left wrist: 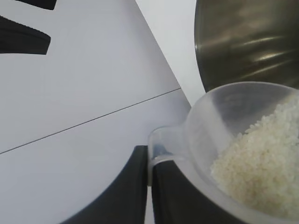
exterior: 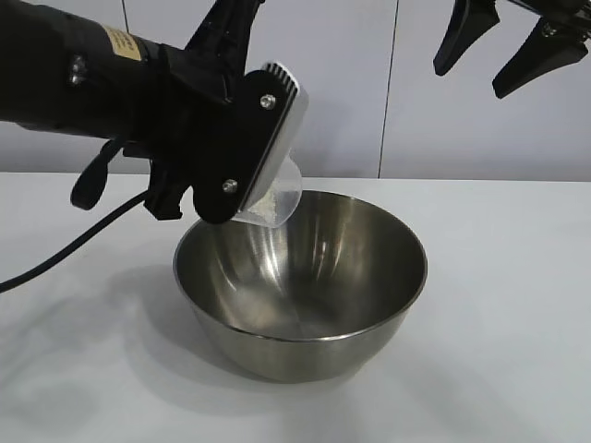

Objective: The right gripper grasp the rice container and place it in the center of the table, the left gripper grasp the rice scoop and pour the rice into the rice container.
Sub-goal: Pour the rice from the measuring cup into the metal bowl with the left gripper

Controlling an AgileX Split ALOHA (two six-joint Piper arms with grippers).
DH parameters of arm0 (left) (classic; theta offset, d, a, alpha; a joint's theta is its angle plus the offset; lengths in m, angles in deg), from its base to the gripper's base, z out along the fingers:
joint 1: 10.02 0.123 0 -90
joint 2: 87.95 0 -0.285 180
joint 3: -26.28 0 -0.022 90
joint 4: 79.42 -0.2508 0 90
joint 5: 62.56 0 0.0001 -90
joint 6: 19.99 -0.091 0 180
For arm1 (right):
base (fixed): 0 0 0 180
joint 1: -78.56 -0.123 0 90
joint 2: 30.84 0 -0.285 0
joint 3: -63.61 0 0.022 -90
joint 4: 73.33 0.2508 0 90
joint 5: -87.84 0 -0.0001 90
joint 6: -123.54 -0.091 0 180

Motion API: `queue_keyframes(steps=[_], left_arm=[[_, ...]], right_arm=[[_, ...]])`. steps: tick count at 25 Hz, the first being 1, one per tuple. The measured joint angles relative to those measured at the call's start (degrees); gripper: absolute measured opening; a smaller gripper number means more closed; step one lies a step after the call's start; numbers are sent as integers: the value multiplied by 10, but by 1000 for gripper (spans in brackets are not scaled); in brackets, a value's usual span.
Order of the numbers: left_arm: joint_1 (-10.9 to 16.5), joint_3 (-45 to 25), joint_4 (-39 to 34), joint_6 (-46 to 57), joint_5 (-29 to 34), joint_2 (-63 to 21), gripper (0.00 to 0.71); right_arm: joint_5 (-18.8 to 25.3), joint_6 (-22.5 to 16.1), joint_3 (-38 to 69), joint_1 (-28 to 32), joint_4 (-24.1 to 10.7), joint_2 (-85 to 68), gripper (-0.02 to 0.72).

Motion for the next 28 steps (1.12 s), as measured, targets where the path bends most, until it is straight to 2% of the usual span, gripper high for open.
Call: queue_keyframes(steps=[4,7,15,23,28], left_arm=[[-28,0,146,-162,-56,0,10],[-36,0,181,-216,-77,0,10],[-50,0,167,-312,-114,0,10],[-53,0,166,-400,-118,0,10],[-53,0,166,-419,-118,0,10]], right_arm=[[-1,0,0,0,2,0,452],[-1,0,0,0,6,0,452],[-3,0,0,0,6,0,452],[-11,0,0,0,6,0,452],[-11,0,0,0,6,0,452]])
